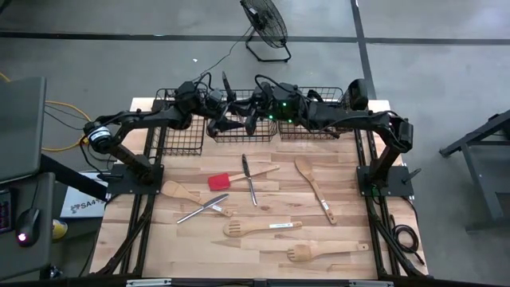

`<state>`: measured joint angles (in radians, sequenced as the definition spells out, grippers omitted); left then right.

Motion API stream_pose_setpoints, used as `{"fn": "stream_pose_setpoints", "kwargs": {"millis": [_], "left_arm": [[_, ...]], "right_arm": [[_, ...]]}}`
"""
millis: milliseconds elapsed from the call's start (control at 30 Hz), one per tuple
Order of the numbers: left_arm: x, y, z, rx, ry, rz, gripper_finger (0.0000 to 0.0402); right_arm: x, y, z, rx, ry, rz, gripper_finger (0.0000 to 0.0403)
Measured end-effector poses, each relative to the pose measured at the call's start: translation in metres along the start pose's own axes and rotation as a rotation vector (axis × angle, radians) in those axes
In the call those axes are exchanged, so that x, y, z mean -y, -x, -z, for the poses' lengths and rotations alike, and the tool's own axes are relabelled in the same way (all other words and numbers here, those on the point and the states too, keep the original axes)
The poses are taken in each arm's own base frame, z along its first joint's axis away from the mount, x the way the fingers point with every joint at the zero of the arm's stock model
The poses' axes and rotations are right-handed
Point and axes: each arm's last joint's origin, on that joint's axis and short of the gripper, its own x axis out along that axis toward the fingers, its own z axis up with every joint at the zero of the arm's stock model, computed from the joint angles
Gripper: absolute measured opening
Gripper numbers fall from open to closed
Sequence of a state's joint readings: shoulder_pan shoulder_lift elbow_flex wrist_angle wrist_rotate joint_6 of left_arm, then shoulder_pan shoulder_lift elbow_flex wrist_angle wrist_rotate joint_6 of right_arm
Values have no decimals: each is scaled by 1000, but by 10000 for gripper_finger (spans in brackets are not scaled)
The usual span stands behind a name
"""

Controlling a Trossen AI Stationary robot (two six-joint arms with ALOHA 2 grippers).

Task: Pick & Place Kitchen Items
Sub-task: Put the table knife into the middle wire basket

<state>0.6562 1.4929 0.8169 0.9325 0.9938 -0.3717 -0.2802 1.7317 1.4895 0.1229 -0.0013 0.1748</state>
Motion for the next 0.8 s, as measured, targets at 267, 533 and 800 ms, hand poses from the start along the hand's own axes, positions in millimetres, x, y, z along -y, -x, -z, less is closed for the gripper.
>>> {"fn": "stream_pose_setpoints", "kwargs": {"millis": [267, 533, 800], "left_arm": [[-6, 11, -1, -19, 27, 1, 144], [-10, 18, -3, -19, 23, -7, 65], [-10, 18, -3, -20, 0, -10, 42]], "right_arm": [[0, 0, 1, -6, -4, -2, 31], [0, 0, 0, -5, -4, 1, 31], [0, 0, 0, -7, -12, 3, 31]]}}
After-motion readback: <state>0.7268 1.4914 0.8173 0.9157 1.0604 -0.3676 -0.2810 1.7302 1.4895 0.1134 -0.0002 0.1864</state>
